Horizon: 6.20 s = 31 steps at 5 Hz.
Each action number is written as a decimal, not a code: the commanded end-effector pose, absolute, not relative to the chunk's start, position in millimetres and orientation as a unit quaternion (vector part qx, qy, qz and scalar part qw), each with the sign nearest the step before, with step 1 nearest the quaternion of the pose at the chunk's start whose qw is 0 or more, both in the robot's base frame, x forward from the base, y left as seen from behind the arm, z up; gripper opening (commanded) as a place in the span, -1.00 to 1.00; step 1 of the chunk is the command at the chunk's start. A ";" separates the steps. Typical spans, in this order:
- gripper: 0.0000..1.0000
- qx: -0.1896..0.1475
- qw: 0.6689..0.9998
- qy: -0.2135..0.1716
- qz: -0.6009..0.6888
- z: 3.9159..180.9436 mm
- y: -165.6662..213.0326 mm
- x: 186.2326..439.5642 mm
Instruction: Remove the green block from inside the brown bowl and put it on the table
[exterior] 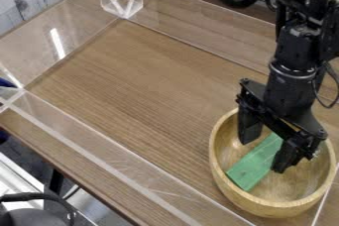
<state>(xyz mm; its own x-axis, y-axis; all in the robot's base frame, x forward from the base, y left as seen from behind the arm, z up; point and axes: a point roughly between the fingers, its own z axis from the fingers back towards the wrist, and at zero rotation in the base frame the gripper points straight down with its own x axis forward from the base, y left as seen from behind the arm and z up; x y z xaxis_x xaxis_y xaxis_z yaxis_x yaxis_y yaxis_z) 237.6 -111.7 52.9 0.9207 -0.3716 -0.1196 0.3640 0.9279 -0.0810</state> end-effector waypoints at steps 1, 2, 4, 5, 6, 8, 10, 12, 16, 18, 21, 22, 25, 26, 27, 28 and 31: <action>1.00 -0.037 0.978 0.037 -0.203 63.9 -116.9 240.9; 1.00 -0.040 0.977 0.026 -0.207 66.6 -117.4 240.4; 1.00 -0.042 0.976 0.006 -0.213 73.3 -118.9 240.1; 1.00 -0.043 0.976 -0.002 -0.215 75.3 -119.5 239.5; 1.00 -0.044 0.975 -0.007 -0.218 75.2 -119.9 239.3; 1.00 -0.045 0.974 -0.019 -0.222 77.8 -120.1 238.3; 1.00 -0.047 0.974 -0.005 -0.221 63.3 -119.9 239.8; 1.00 -0.047 0.975 0.008 -0.219 49.1 -119.3 241.1; -1.00 -0.048 0.975 0.005 -0.215 54.8 -118.4 241.8; -1.00 -0.049 0.976 -0.005 -0.214 68.4 -117.2 242.5; -1.00 -0.051 0.976 -0.013 -0.212 80.6 -115.6 242.7; -1.00 -0.051 0.976 -0.016 -0.211 84.6 -114.7 243.0; -1.00 -0.051 0.977 -0.024 -0.206 96.6 -112.4 243.7; -1.00 -0.051 0.977 -0.027 -0.204 101.9 -111.2 244.4; -1.00 -0.050 0.978 -0.031 -0.202 107.3 -110.0 245.1; -1.00 -0.049 0.978 -0.036 -0.199 112.8 -108.6 245.7; -1.00 -0.041 0.982 -0.044 -0.178 125.5 -91.9 249.4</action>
